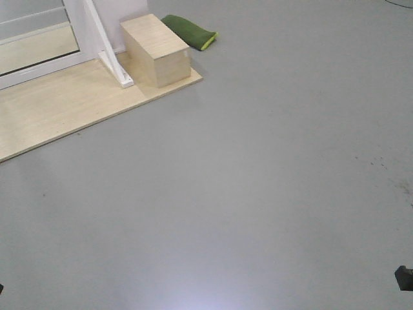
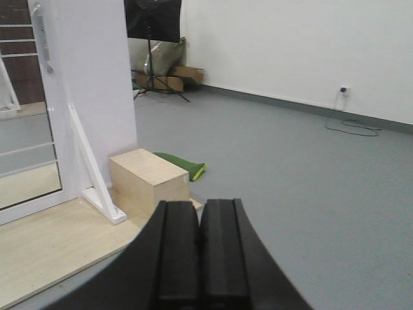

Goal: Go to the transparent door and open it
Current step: 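Drive forward onto the wooden threshold up to the glass door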

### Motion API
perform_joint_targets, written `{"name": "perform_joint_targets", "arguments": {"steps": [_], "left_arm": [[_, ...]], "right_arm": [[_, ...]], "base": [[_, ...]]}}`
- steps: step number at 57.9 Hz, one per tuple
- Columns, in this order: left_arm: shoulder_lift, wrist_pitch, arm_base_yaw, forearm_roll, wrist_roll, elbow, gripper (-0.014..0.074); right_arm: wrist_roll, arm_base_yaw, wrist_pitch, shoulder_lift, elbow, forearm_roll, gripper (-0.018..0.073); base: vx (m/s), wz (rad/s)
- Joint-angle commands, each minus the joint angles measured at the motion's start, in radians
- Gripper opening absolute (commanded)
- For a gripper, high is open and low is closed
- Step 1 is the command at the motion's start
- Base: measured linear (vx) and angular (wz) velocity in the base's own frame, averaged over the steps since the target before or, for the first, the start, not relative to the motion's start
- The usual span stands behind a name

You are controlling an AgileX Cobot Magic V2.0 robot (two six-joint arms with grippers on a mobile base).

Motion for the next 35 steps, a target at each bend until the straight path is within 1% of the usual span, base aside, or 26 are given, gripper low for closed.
{"name": "perform_joint_targets", "arguments": {"steps": [1, 35], "left_arm": [[-0.013, -0.081, -0.002, -0.01, -0.002, 0.031, -0.0005], [-0.013, -0.081, -0.002, -0.01, -0.002, 0.031, -0.0005]], "right_arm": [[-0.01, -0.004, -0.079, -0.014, 0.012, 0.0, -0.0005], [-0.01, -0.004, -0.079, -0.014, 0.012, 0.0, -0.0005]], "base": [[0.57, 0.48], [0.57, 0.46]]}}
